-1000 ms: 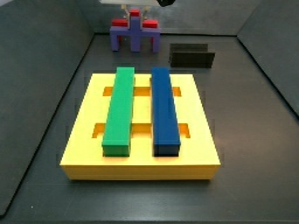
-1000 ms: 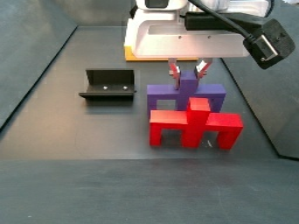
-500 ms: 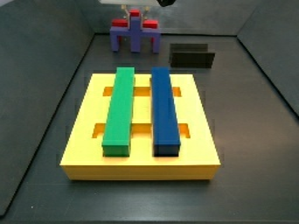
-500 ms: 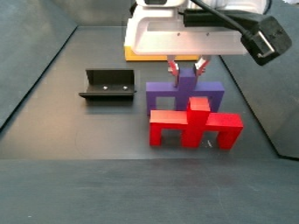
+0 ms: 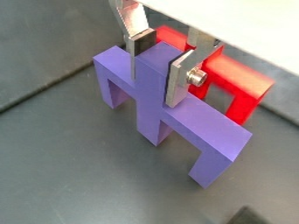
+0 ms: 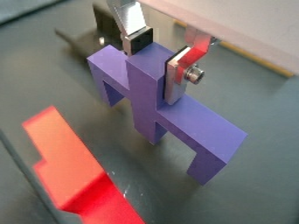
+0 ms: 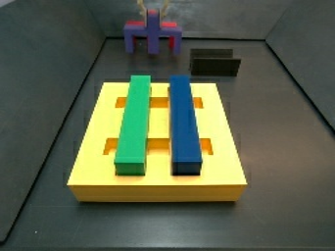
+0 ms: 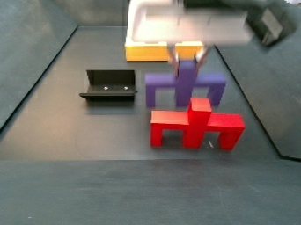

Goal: Pick up the purple object. Move up. Move to above the board. Insert the purple object.
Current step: Move up, then move to above the board.

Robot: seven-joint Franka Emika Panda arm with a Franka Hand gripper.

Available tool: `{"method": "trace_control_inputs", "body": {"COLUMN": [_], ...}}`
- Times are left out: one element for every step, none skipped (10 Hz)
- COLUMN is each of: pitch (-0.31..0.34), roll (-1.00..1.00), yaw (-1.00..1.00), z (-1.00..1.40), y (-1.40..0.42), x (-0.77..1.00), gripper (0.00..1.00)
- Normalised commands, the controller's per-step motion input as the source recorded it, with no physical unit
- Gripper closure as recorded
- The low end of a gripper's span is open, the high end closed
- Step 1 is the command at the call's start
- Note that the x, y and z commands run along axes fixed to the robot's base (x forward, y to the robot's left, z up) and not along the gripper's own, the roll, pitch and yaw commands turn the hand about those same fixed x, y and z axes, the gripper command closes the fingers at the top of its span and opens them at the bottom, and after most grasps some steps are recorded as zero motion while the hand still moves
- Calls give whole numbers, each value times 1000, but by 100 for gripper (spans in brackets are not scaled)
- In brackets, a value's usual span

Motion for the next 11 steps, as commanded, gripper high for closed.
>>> {"method": "trace_control_inputs", "body": {"pitch": [-21, -29, 0, 12, 29, 33, 83, 93, 67, 57, 201], "roll": [25, 37, 0, -6, 8, 3, -7, 0, 7, 0, -2], "yaw": [-44, -35, 0, 4, -1, 0, -3, -4, -3, 2, -54], "z": [462, 260, 1400, 1400, 1400, 1400, 958, 576, 287, 180, 178], "y": [24, 23, 0, -4, -8, 5, 7, 2, 4, 0, -1400], "x": [-44, -20, 0, -14, -53, 26, 40, 32, 43, 27, 147], "gripper": [100, 100, 100, 100, 100, 100, 100, 100, 100, 100, 100]}}
